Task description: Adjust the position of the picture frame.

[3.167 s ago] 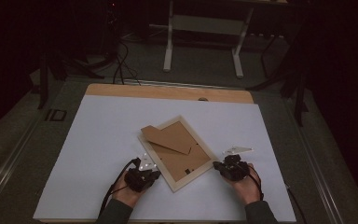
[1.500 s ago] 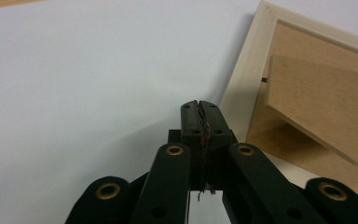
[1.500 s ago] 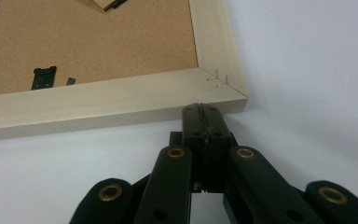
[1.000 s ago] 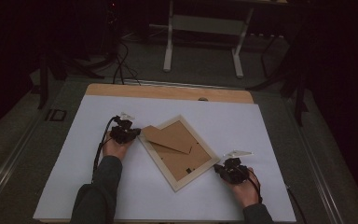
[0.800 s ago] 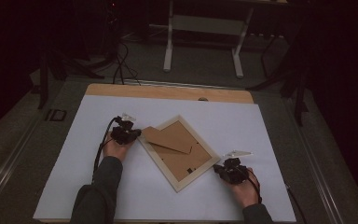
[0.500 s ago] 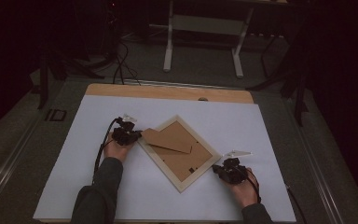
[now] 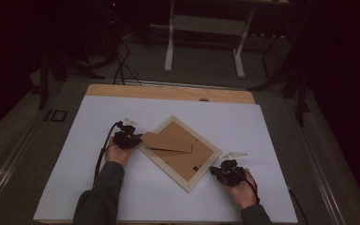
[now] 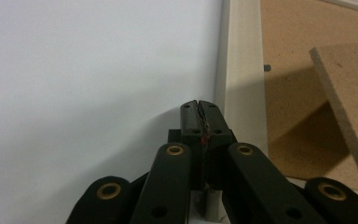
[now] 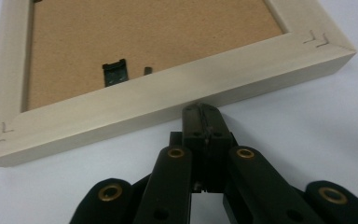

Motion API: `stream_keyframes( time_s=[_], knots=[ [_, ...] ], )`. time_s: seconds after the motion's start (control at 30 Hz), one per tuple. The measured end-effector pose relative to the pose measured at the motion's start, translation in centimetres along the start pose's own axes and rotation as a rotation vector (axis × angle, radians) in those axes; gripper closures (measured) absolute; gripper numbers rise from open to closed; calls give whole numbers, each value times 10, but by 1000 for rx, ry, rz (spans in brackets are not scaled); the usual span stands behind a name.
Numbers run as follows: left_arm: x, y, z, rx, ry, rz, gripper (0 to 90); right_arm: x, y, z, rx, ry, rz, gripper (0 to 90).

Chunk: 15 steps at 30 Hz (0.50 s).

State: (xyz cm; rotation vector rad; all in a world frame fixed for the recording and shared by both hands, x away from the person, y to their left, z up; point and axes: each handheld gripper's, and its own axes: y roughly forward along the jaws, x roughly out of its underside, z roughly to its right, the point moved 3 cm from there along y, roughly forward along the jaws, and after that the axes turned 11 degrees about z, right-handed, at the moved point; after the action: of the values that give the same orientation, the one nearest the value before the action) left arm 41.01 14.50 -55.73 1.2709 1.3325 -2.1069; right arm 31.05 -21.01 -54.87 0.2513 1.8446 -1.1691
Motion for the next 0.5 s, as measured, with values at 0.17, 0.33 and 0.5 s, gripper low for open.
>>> stream_keyframes(
  time_s=[0.17,0.33,0.5],
  knots=[
    [2,-1,-1,18,-23,2,900,0,1,-2,-7,-8,5,900],
    [2,-1,-1,15,-27,2,900,-1,3,-4,-3,-9,8,900],
    [3,-2,-3,27,-60,12,900,-1,4,-4,-2,-7,11,900]
  ],
)
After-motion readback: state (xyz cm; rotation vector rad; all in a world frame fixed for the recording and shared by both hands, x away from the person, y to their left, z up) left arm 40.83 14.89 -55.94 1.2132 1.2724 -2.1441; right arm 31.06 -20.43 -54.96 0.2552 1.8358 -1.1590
